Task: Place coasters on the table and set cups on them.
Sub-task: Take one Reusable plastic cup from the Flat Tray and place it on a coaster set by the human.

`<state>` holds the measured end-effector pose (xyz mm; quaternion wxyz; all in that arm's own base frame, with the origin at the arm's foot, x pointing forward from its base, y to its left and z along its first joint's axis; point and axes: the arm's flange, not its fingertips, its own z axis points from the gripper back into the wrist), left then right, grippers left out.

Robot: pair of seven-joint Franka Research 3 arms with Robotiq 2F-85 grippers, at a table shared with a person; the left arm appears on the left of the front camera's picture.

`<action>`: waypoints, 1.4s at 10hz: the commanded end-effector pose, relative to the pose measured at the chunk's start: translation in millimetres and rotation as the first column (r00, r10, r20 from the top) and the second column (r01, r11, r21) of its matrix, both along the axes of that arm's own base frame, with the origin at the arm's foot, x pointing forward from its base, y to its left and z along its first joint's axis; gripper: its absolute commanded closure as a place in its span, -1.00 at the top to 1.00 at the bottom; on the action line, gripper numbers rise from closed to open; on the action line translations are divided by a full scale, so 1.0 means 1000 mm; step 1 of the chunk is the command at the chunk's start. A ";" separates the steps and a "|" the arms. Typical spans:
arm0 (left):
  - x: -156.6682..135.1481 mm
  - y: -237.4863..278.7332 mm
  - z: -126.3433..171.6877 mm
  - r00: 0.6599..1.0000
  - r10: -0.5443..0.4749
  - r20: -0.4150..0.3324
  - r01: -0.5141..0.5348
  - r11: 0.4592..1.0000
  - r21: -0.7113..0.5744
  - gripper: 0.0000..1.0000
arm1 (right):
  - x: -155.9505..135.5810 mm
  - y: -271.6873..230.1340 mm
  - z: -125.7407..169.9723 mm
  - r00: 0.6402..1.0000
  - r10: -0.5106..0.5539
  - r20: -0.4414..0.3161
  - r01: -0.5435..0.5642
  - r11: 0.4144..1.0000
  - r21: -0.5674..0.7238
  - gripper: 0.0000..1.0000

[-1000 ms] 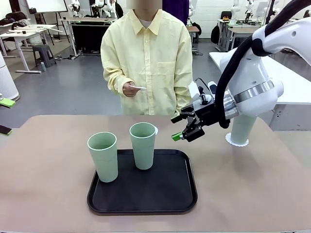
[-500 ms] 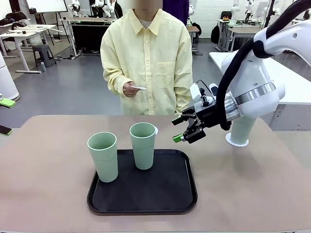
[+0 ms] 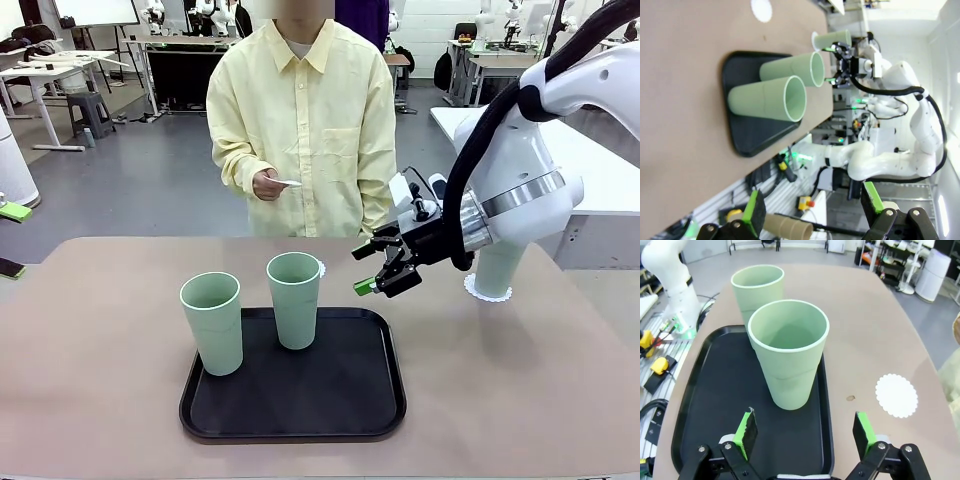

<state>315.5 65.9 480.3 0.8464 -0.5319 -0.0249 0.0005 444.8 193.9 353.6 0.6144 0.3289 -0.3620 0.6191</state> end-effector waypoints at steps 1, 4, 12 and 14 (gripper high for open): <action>0.000 0.001 0.001 1.000 -0.003 0.019 0.004 1.000 -0.019 1.00 | 0.001 0.009 -0.024 0.998 -0.042 -0.048 0.045 0.997 0.063 0.99; 0.000 0.001 0.001 1.000 -0.003 0.019 0.004 1.000 -0.019 1.00 | 0.005 0.025 -0.051 0.994 -0.034 -0.102 0.045 0.993 0.105 0.99; 0.000 0.001 0.001 1.000 -0.003 0.019 0.004 1.000 -0.019 1.00 | 0.015 0.043 -0.080 0.996 0.007 -0.086 0.010 0.981 0.194 0.99; 0.000 0.001 0.001 1.000 -0.003 0.019 0.004 1.000 -0.019 1.00 | 0.013 0.044 -0.085 0.995 0.016 -0.101 0.004 0.980 0.198 0.99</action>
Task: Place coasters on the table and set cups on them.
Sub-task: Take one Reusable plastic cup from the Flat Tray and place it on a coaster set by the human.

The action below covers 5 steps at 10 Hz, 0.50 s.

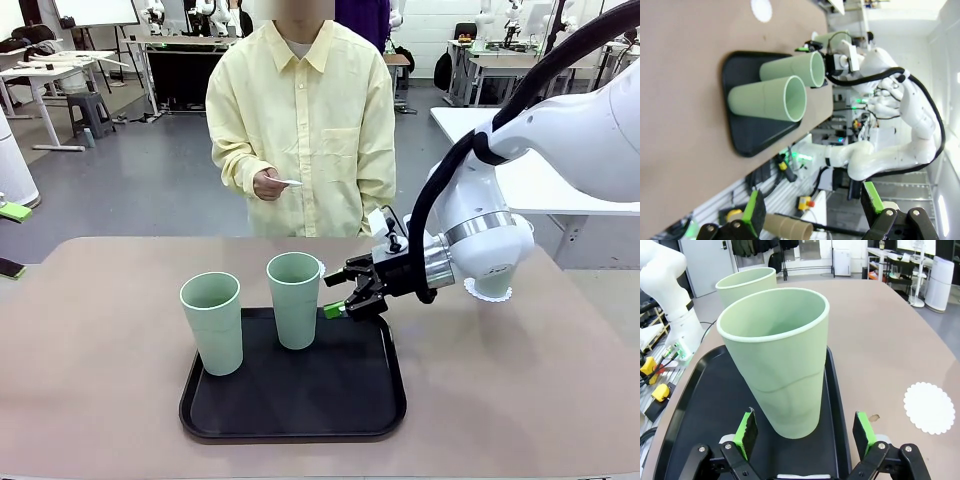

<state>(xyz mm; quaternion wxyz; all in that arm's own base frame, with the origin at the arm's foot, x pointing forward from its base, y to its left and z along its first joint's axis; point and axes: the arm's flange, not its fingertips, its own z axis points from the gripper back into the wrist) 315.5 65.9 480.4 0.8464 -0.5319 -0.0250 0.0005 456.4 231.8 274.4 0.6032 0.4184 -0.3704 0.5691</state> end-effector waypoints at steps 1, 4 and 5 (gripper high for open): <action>0.000 0.000 0.001 1.000 -0.003 0.019 0.004 1.000 -0.019 1.00 | 0.002 0.006 -0.008 1.000 -0.011 0.020 0.011 0.999 0.039 0.99; 0.000 0.000 0.001 1.000 -0.003 0.019 0.004 1.000 -0.019 1.00 | 0.000 0.013 -0.012 0.999 0.023 0.036 -0.025 0.997 0.066 0.99; 0.000 0.000 0.001 1.000 -0.003 0.019 0.004 1.000 -0.019 1.00 | 0.000 0.017 -0.013 0.998 0.039 0.052 -0.043 0.996 0.076 0.99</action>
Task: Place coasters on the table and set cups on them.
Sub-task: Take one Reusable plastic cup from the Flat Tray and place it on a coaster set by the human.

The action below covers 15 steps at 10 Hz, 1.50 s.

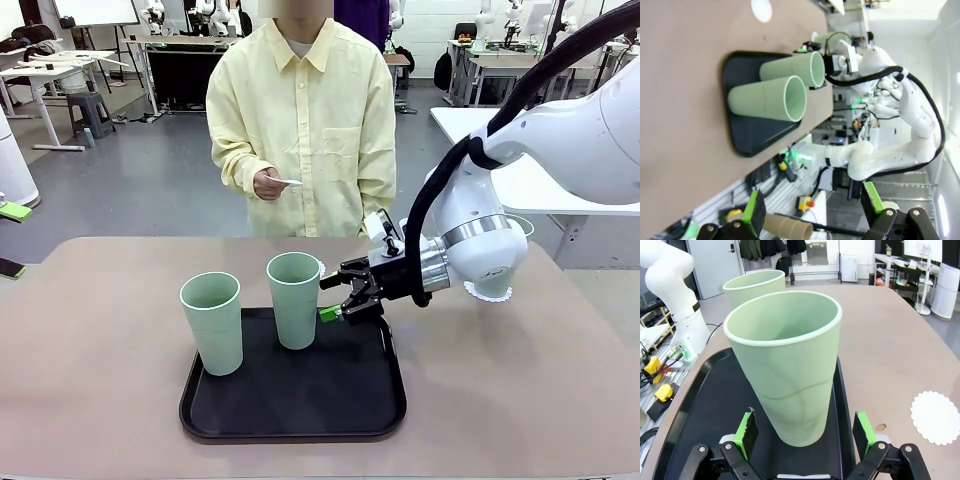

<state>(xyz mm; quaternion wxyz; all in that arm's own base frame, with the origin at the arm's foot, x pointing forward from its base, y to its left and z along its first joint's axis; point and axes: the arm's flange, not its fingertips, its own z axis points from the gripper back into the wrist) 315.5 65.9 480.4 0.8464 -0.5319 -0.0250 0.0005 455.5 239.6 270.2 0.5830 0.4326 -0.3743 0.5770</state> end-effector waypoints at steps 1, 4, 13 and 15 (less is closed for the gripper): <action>0.000 0.000 0.001 1.000 -0.003 0.019 0.004 1.000 -0.019 1.00 | 0.001 0.012 -0.010 0.998 0.019 0.060 -0.022 0.998 0.054 0.99; 0.000 0.000 0.001 1.000 -0.003 0.019 0.004 1.000 -0.019 1.00 | 0.005 0.018 -0.017 0.997 0.036 0.073 -0.042 0.996 0.073 0.99; 0.000 0.000 0.001 1.000 -0.003 0.019 0.004 1.000 -0.019 1.00 | 0.011 0.035 -0.022 0.995 0.068 0.068 -0.074 0.994 0.082 0.99; 0.000 0.000 0.001 1.000 -0.003 0.019 0.004 1.000 -0.019 1.00 | 0.012 0.043 -0.018 0.993 0.089 0.075 -0.095 0.992 0.083 0.99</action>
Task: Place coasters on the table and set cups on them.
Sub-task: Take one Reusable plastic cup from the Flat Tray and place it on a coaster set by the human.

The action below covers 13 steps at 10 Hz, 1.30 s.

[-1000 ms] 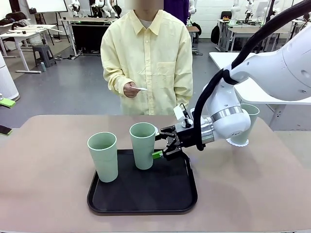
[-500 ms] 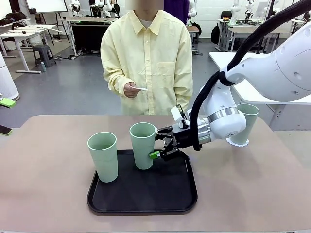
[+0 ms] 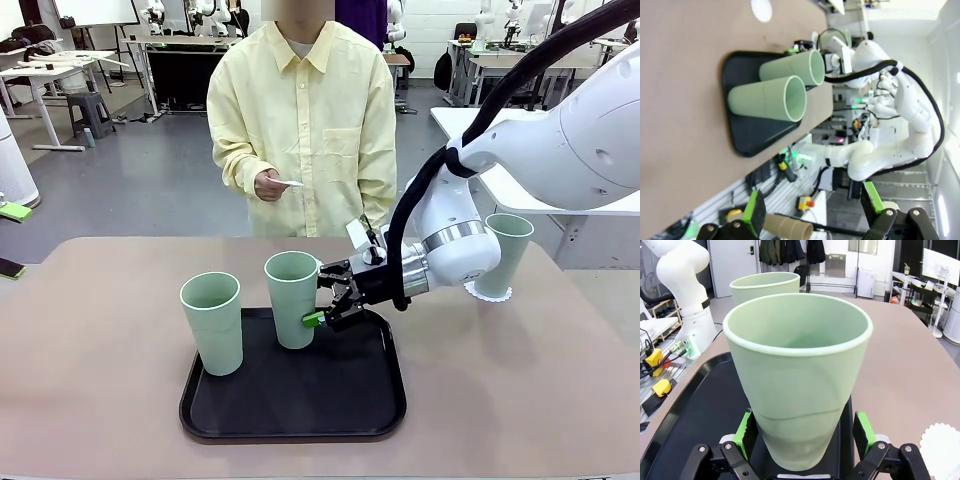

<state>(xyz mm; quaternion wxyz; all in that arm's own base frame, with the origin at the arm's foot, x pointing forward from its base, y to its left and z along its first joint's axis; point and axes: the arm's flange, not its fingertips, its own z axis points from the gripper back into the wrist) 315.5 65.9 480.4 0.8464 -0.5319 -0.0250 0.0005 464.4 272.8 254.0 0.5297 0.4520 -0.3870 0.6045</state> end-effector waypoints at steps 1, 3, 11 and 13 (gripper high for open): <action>0.000 0.000 0.001 1.000 -0.003 0.019 0.004 1.000 -0.019 1.00 | 0.005 0.016 -0.001 1.000 0.011 0.008 -0.011 1.000 0.017 0.99; 0.000 0.000 0.001 1.000 -0.003 0.019 0.004 1.000 -0.019 1.00 | 0.005 0.024 -0.002 1.000 0.025 -0.007 -0.025 1.000 0.005 0.99; 0.000 0.000 0.001 1.000 -0.003 0.019 0.004 1.000 -0.019 1.00 | 0.003 0.042 -0.004 0.994 0.085 -0.063 -0.082 0.996 0.044 0.99; 0.000 0.000 0.001 1.000 -0.003 0.019 0.004 1.000 -0.019 1.00 | 0.004 0.042 -0.004 0.993 0.089 -0.080 -0.085 0.995 0.057 0.80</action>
